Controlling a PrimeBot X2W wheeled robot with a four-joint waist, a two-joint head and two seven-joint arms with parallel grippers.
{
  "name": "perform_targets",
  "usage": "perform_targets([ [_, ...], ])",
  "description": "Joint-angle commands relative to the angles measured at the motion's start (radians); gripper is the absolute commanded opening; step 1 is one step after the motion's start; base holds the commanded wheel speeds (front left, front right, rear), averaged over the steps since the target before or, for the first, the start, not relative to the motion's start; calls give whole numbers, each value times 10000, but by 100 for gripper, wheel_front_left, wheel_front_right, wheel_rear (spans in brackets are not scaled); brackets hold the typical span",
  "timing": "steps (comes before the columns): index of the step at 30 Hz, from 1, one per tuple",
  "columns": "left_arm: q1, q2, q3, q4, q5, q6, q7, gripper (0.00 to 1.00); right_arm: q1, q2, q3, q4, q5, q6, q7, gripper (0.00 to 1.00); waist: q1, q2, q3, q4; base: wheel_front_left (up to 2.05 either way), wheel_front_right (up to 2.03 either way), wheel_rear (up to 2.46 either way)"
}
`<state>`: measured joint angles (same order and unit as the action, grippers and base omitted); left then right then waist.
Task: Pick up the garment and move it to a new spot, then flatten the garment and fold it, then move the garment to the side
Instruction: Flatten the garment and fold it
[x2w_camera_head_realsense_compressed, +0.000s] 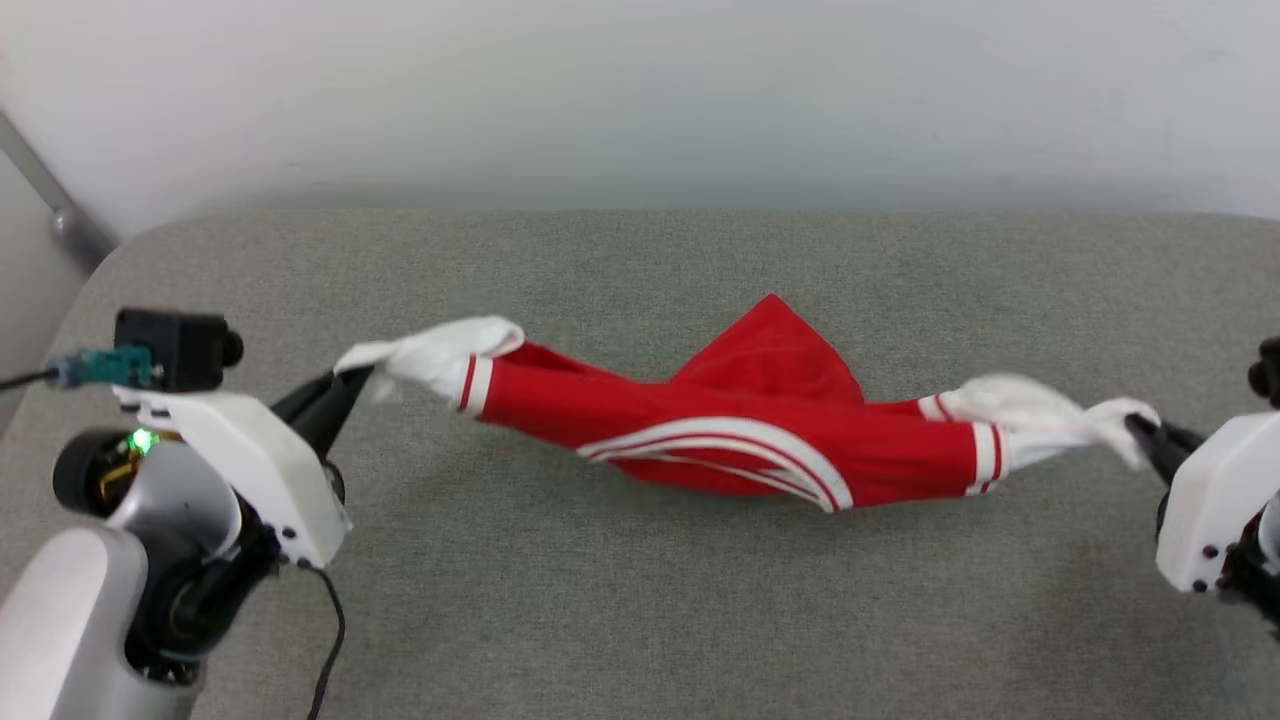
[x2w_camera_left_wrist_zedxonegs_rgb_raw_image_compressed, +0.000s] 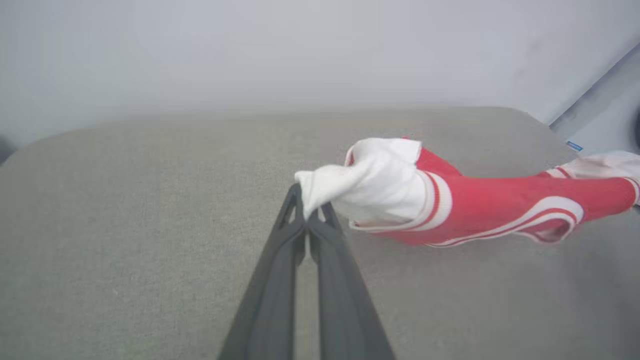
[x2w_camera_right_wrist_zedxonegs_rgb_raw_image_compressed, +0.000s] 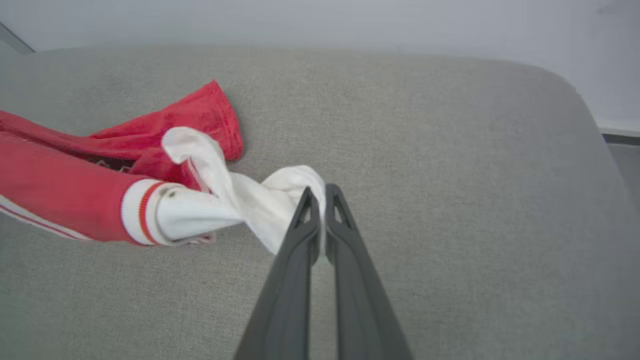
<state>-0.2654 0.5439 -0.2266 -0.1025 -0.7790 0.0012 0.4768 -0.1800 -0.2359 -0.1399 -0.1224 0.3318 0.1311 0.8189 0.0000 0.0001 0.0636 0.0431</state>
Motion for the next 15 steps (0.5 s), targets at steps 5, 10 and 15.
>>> perform_targets([
  [5, -2806, -375, -52, 658, 348, 119, 140, 0, -2286, -733, -224, -354, -290, -7, -96, 0, 0, -1, 180, -206, 0, 0, 0],
  [10, -4976, -587, -126, 1453, 770, 79, 5, 0, -4336, -1185, -267, 92, -262, -7, -329, 0, 0, -1, 750, -359, 0, 0, 0],
  [15, -7297, -709, -33, 2437, 1414, 258, -478, 0, -6687, -1545, -24, 840, -402, -7, -831, 0, 0, -1, 1700, -577, 0, 0, 0],
])
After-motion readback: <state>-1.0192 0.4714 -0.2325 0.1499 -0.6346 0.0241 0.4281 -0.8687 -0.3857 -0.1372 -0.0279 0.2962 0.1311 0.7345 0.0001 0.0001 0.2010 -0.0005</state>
